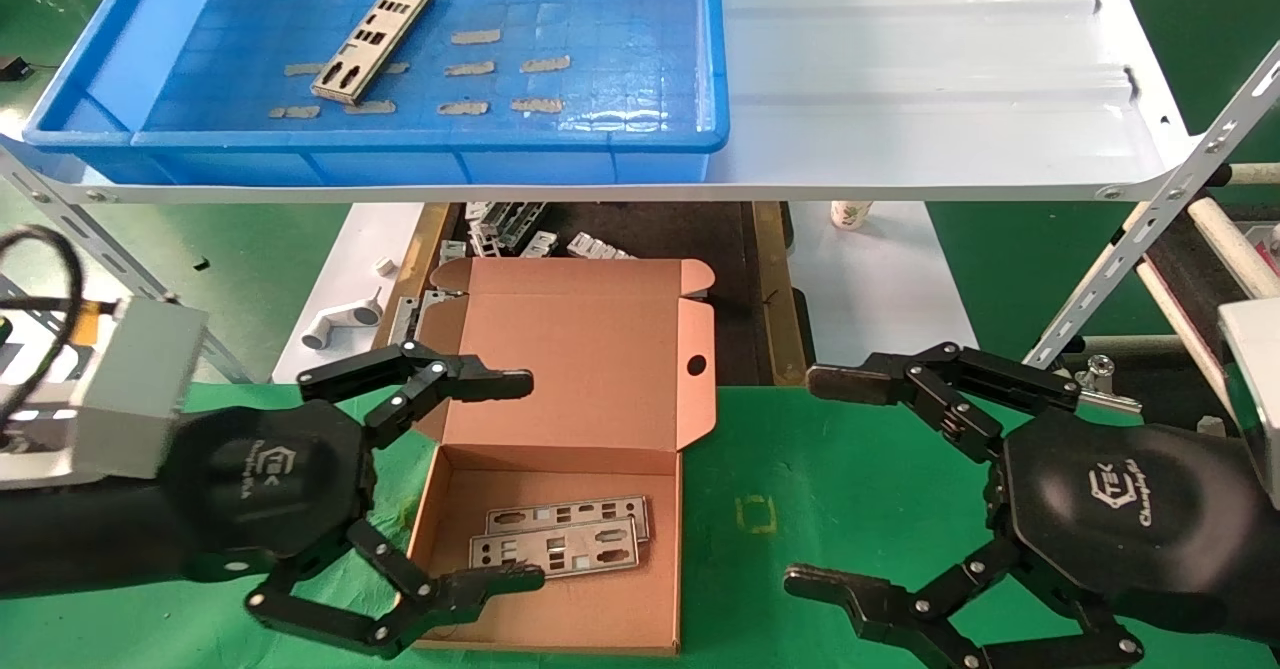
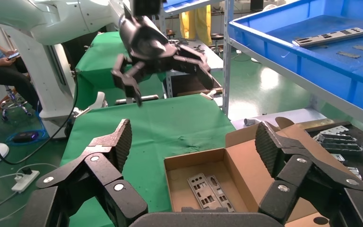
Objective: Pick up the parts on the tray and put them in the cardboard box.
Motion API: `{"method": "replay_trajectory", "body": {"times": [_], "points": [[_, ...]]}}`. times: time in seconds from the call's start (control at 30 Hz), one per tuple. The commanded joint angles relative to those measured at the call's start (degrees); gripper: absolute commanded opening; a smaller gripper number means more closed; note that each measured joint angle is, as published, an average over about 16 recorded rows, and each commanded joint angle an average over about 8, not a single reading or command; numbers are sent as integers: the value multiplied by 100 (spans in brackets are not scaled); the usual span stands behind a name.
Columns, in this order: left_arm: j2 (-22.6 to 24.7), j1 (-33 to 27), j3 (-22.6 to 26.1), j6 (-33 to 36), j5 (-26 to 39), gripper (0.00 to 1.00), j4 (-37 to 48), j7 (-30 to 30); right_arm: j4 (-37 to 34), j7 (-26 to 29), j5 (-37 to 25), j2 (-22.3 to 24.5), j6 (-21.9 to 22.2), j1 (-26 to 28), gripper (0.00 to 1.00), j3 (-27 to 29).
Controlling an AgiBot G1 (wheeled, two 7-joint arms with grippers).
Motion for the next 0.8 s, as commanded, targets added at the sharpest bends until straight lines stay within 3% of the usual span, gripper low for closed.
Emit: {"method": "replay_trajectory", "body": {"times": [0.03, 0.43, 0.8], "points": [[-69, 81, -106, 8, -109, 100, -133, -113, 0, 0, 0, 0, 0, 0, 100, 0], [-319, 375, -497, 40, -521, 100, -622, -490, -1, 0, 3, 0, 1, -2, 100, 1], [-282, 332, -436, 35, -453, 100, -543, -444, -1, 0, 1, 0, 1, -2, 100, 0]]}}
